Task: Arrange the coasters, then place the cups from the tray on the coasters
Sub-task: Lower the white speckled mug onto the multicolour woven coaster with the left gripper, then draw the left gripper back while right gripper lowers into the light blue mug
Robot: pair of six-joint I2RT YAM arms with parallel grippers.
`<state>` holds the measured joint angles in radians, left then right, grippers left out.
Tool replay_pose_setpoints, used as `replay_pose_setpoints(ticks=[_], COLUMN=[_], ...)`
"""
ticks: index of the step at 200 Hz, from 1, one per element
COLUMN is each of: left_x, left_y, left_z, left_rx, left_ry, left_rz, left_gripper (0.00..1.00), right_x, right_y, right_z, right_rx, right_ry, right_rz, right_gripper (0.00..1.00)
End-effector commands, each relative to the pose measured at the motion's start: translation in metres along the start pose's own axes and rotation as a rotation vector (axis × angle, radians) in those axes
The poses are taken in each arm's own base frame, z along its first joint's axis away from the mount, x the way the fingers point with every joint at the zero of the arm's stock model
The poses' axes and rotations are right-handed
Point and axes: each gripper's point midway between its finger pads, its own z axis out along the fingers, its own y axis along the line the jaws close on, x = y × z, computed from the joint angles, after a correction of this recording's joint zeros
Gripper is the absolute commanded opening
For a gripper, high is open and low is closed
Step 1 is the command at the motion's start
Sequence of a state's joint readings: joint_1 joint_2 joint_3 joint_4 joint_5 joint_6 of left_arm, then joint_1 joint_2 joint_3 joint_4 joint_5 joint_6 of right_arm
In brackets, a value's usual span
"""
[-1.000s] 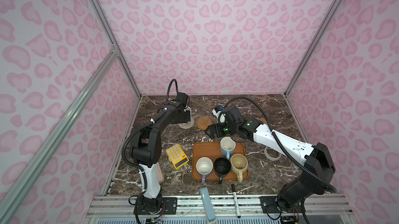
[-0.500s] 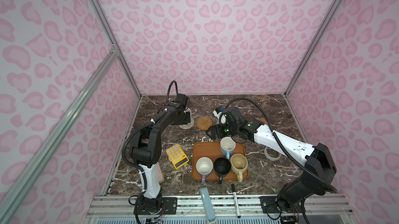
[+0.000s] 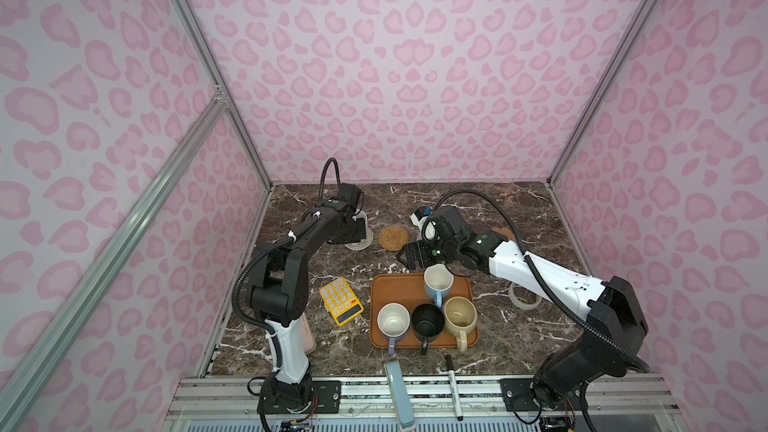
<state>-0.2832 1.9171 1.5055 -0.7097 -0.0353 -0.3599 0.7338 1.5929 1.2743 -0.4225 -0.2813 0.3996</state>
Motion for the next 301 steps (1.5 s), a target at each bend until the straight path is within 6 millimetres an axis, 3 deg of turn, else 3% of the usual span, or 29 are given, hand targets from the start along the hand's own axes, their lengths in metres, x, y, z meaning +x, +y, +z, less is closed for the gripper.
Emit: replay_pose_setpoints(ticks=[1,39,50,84,98,109,148,172,200,220,264,301], left_x=[-0.003,0.000,0.000,-0.004,-0.008,-0.011,-0.018,-0.018,0.002,0.023,0.071,0.117], left_y=[-0.003,0.000,0.001,0.001,0.005,0.009,0.012,0.008,-0.005,-0.025,-0.073,-0.103], left_z=[-0.003,-0.002,-0.002,-0.015,-0.024,-0.034,-0.081,-0.120,-0.156,-0.175,-0.202,-0.190], left_rx=[0.010,-0.004,-0.009,-0.006,-0.031,-0.052,-0.033,0.003,0.060,0.147,0.421,0.604], left_ry=[-0.001,0.015,0.019,-0.007,-0.039,-0.064,-0.154,-0.225,-0.241,-0.231,-0.167,-0.058], left_rz=[-0.012,-0.013,-0.012,-0.014,-0.009,-0.013,-0.041,-0.068,-0.101,-0.099,-0.121,-0.166], left_gripper=[0.12,0.33,0.35,0.68,0.89,0.99,0.97,0.97,0.97,0.97,0.97,0.97], right_x=[0.004,0.004,0.005,0.002,0.001,0.000,0.002,0.016,0.046,0.068,0.097,0.107], right_y=[-0.003,-0.005,-0.005,-0.010,-0.012,-0.014,-0.026,-0.041,-0.061,-0.065,-0.042,-0.025], right_z=[0.001,0.000,0.000,-0.007,-0.013,-0.020,-0.053,-0.072,-0.091,-0.099,-0.085,-0.064], right_rx=[0.009,0.014,0.015,0.052,0.073,0.095,0.194,0.282,0.391,0.430,0.343,0.285], right_ry=[0.019,0.021,0.023,0.014,0.018,0.017,-0.004,0.023,0.091,0.152,0.197,0.201], right_rz=[-0.004,-0.004,-0.003,-0.009,-0.013,-0.016,-0.018,0.010,0.024,0.039,0.051,0.071], right_gripper=[0.99,0.99,0.99,0.99,0.99,0.99,0.99,0.99,0.96,0.86,0.72,0.61])
